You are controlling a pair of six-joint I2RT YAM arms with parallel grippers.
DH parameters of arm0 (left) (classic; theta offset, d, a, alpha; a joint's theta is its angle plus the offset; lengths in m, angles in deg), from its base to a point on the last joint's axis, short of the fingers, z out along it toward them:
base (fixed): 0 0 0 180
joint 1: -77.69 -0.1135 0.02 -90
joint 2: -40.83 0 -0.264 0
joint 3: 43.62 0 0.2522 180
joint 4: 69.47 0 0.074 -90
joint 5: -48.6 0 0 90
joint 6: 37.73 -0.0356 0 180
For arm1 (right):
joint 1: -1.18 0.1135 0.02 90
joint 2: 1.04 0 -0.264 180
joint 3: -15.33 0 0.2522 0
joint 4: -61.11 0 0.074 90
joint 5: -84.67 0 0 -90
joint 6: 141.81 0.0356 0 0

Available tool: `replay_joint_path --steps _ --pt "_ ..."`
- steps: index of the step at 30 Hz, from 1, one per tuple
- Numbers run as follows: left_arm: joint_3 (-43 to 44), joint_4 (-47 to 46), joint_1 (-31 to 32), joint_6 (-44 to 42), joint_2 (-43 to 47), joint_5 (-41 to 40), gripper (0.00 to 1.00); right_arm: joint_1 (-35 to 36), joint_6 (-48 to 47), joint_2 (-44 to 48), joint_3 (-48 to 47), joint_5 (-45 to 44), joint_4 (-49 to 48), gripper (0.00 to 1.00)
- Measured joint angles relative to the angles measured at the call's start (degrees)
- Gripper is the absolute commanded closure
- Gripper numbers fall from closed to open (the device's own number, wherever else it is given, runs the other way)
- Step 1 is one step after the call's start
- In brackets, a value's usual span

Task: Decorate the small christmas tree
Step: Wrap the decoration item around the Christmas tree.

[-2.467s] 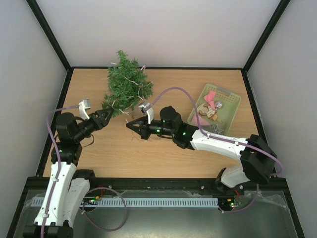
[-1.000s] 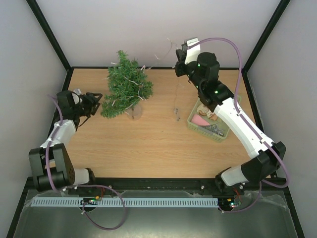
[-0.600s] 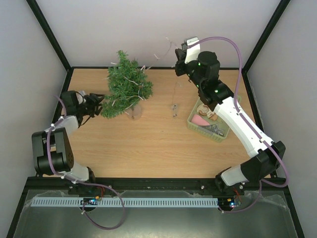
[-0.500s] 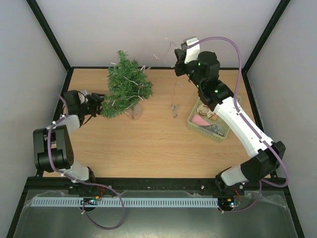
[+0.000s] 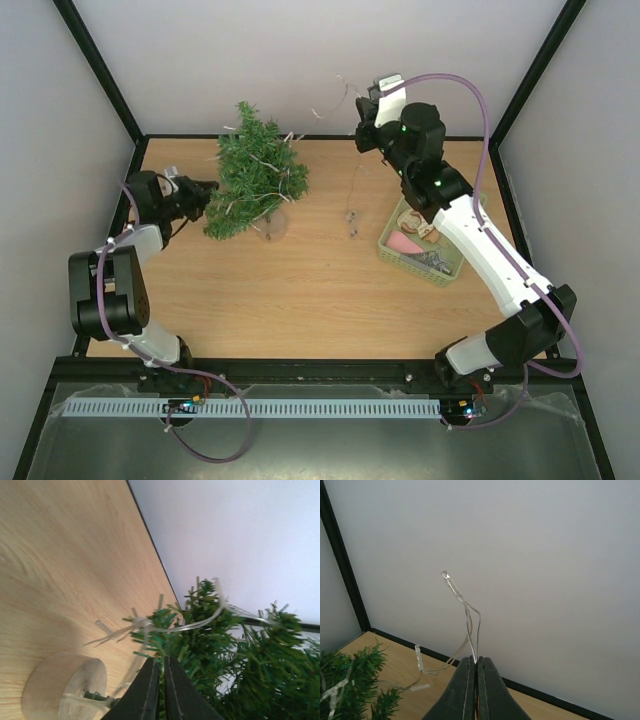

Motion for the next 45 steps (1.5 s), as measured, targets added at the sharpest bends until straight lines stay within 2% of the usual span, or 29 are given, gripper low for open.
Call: replay_joint_path --steps 11,17,21,25,30,40,42,45 --pt "5.0 6.1 -0.5 -7.8 2.1 -2.2 0.97 -2.4 -0.2 0.0 0.0 0.1 0.0 0.98" --pt "8.3 13.3 -0.5 -14.3 2.4 -5.0 0.75 -3.0 -0.3 0.0 -0.2 0.5 0.0 0.98" --pt "9.3 18.7 -0.6 -20.3 2.5 -7.3 0.65 -3.9 -1.0 0.0 -1.1 1.4 -0.6 0.98" --pt "8.5 20.4 -0.9 -23.7 2.5 -6.2 0.58 -4.7 -1.7 -0.5 -3.6 3.0 -0.8 0.98" --pt "6.6 19.1 -1.2 -24.8 2.1 -1.8 0.55 -4.9 -2.0 -1.2 -6.3 4.5 -1.8 0.98" --pt "6.6 15.4 0.0 -25.3 -2.7 4.0 0.56 -4.9 -2.1 -4.3 -8.4 6.4 -2.3 0.98" --pt "6.6 15.3 0.3 -25.4 -3.6 4.3 0.61 -4.9 -2.1 -4.8 -9.3 6.6 -2.2 0.98" --pt "6.6 15.2 0.6 -25.5 -4.2 4.4 0.79 -4.9 -2.1 -4.9 -10.0 6.6 -2.1 0.98"
